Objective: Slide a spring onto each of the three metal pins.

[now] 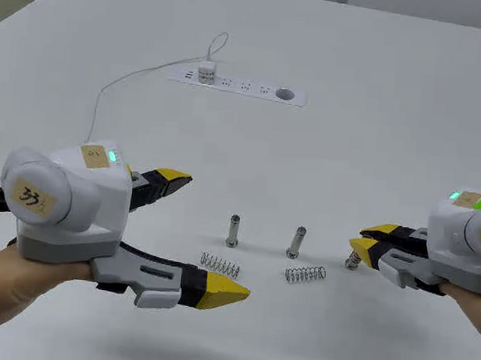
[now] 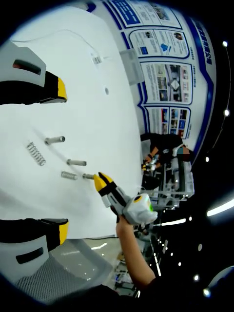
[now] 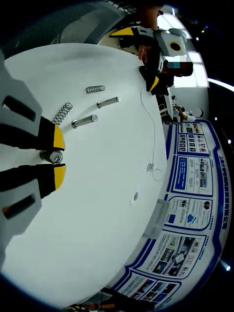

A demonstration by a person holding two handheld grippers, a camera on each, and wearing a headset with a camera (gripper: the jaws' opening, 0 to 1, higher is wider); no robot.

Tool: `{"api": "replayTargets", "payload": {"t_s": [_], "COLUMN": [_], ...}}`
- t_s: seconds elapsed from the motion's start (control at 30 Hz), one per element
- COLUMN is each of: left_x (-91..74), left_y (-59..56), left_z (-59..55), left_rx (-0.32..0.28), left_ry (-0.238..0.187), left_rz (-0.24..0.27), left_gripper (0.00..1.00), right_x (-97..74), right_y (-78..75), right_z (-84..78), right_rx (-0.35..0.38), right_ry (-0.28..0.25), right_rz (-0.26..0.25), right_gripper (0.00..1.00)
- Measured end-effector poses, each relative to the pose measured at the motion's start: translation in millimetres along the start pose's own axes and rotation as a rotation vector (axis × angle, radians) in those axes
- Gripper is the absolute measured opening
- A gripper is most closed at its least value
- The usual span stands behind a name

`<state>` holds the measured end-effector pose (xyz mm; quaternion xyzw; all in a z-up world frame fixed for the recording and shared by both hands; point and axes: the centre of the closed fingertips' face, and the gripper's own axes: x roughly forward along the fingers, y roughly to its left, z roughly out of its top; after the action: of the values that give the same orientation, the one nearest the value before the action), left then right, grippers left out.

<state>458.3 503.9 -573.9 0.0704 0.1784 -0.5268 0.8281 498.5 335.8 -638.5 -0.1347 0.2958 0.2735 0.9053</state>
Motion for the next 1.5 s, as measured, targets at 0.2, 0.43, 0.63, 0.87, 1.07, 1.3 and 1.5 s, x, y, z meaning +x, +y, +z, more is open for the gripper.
{"api": "replayTargets", "payload": {"t_s": [0.2, 0.43, 0.63, 0.87, 1.07, 1.3, 1.5], "left_x": [0.3, 0.2, 0.2, -0.4, -1.6, -0.9, -0.3], "left_y": [-0.5, -1.3, -1.9, -4.3, -8.0, -10.9, -13.4], "left_z": [-3.3, -0.4, 0.9, 1.3, 3.9, 4.5, 0.9], "left_rx": [0.000, -0.015, -0.010, -0.005, -0.010, -0.003, 0.002], "left_ry": [0.013, 0.002, 0.004, 0.009, 0.001, 0.000, 0.012], "left_rz": [-0.003, -0.002, -0.004, -0.008, -0.019, -0.024, -0.031], "left_gripper": [1.00, 1.00, 1.00, 1.00, 1.00, 1.00, 1.00], "right_x": [1.2, 3.1, 3.2, 1.8, -4.2, -11.7, -14.5], "right_y": [0.5, 0.9, 1.0, 2.1, 6.1, 11.6, 47.9], "right_z": [-4.7, -8.5, -7.9, -8.7, -3.8, 12.1, 23.7], "right_rx": [-0.002, -0.010, -0.040, -0.087, -0.163, -0.293, -0.404], "right_ry": [0.016, 0.025, 0.027, 0.048, 0.046, 0.021, -0.019], "right_rz": [-0.003, -0.002, -0.004, 0.003, 0.018, 0.021, 0.172], "right_gripper": [0.11, 0.11, 0.12, 0.12, 0.16, 0.18, 0.18]}}
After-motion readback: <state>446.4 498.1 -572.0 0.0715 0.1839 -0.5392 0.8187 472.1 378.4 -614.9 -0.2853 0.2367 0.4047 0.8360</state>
